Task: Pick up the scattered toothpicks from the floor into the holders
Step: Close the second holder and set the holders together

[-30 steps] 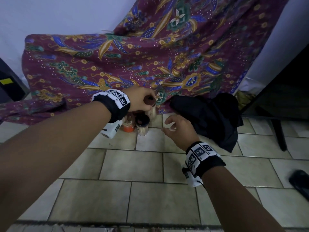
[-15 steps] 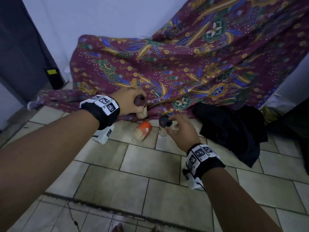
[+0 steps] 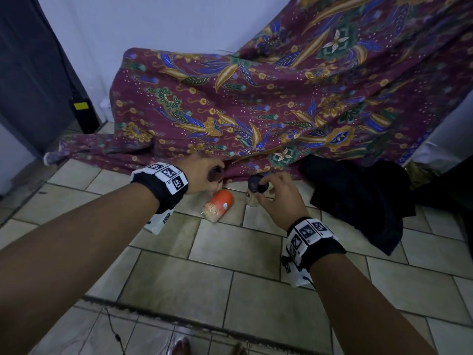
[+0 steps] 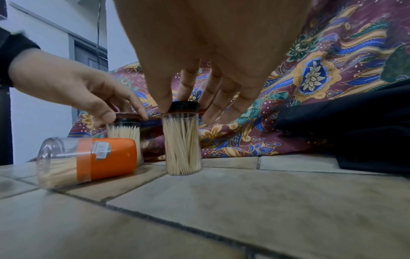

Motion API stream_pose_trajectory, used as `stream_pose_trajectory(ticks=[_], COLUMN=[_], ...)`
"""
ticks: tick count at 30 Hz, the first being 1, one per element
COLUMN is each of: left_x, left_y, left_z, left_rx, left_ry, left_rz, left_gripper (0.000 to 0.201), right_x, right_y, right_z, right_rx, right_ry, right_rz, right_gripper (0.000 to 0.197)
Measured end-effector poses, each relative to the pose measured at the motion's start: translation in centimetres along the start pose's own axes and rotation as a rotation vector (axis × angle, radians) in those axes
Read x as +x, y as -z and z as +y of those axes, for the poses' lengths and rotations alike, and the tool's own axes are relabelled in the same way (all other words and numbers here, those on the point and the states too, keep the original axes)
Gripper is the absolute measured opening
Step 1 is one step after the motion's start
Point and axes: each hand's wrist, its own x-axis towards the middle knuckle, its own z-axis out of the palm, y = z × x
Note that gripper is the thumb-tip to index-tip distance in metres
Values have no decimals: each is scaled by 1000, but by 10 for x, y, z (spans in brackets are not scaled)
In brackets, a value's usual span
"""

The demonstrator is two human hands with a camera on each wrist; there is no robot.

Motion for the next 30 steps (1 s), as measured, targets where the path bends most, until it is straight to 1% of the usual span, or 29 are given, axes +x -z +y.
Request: stream_pose_trajectory(ticks=[2, 4, 5, 6, 9, 11, 14, 16, 19, 22, 26, 30], left_x=[-3, -8, -12, -16, -24, -23, -19, -16, -12, -8, -1, 6], left_y=[-4, -4, -3, -1, 1, -4, -14, -16, -15, -10, -3, 1], left_z=[-1, -1, 0, 1, 7, 7, 8, 13, 21, 23, 24, 28], left_rx=[17, 74, 149, 252, 582, 716, 821, 841, 815, 703, 547, 459], left_ry=[-32, -133, -190, -248, -401, -473, -504, -506, -494, -461, -428, -389], left_rz=[39, 128, 142, 123, 6, -51, -105, -103, -100, -68, -47, -56], left_gripper=[64, 71, 72, 74, 81, 84, 86, 84, 73, 63, 54, 52], right_x=[-1, -1, -1, -2, -3, -3, -4, -4, -4, -4, -3, -3], right_y=[0, -1, -1, -1, -1, 0, 0, -1, 0, 1, 1, 2], right_z=[0, 0, 0, 0, 1, 1, 0, 0, 2, 4, 5, 6], right_rx=[19, 27, 31, 33, 25, 21, 22, 27, 22, 28, 13, 10], right_ry=[-2, -6, -7, -8, -1, -3, -5, -2, 2, -1, -2, -2], right_rz=[8, 11, 12, 12, 15, 10, 9, 11, 12, 16, 10, 13], right_gripper=[24, 23, 23, 22, 22, 22, 22, 22, 21, 22, 21, 21])
